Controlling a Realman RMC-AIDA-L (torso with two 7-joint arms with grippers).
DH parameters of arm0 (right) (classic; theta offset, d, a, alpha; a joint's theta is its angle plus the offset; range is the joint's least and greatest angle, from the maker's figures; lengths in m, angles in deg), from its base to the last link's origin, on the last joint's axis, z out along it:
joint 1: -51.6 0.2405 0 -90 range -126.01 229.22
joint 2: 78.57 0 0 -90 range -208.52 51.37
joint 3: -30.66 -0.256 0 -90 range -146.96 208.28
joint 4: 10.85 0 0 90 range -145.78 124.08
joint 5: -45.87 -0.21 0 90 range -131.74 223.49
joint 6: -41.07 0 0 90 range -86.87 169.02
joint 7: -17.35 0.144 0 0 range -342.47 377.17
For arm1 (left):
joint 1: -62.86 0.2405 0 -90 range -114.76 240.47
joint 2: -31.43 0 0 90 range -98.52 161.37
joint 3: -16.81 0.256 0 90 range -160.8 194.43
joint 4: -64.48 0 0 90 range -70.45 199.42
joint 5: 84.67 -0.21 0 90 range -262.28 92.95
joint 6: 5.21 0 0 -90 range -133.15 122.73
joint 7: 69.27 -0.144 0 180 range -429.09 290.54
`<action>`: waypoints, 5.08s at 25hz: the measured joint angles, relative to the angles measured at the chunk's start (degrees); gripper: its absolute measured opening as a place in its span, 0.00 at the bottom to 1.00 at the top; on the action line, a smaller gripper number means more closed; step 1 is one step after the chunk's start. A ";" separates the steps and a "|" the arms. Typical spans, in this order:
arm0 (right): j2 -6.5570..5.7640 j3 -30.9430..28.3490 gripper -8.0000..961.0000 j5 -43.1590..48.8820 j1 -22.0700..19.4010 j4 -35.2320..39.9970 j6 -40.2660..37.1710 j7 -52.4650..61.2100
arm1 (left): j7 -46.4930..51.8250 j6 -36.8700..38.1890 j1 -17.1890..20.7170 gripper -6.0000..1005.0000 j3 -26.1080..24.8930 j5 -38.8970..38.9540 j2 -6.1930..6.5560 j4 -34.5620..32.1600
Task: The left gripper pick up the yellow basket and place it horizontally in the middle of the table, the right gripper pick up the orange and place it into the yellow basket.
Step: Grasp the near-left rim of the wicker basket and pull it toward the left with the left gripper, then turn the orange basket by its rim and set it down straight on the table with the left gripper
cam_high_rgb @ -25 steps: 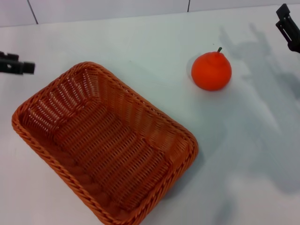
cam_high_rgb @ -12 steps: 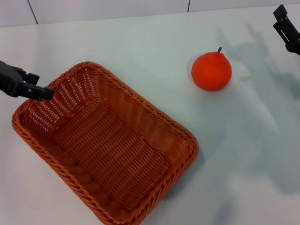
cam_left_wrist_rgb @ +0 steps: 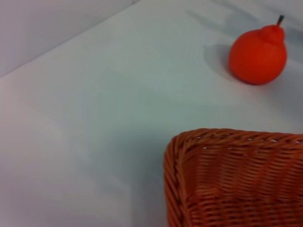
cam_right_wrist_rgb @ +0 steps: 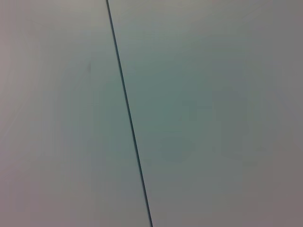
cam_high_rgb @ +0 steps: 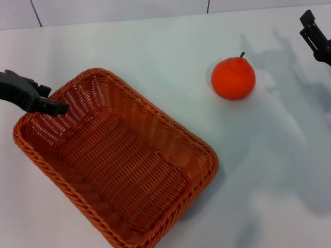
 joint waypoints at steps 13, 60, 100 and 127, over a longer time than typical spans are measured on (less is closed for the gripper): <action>0.00 0.11 0.97 0.09 -0.13 -0.69 -0.14 0.00 | -0.66 -4.26 0.22 0.72 0.64 -1.23 -0.79 -0.01; 0.00 0.40 0.97 0.09 0.24 -0.64 0.47 0.09 | -1.70 -5.27 0.61 0.39 3.80 -8.51 -4.27 -2.39; -0.09 0.71 0.97 0.09 0.42 -0.65 0.45 0.88 | 12.62 -0.91 -5.92 0.17 -7.69 -11.28 -2.10 4.39; -0.17 0.84 0.97 0.09 0.88 -0.54 0.86 0.88 | 17.32 -0.46 -6.43 0.17 -21.24 -2.66 4.50 17.51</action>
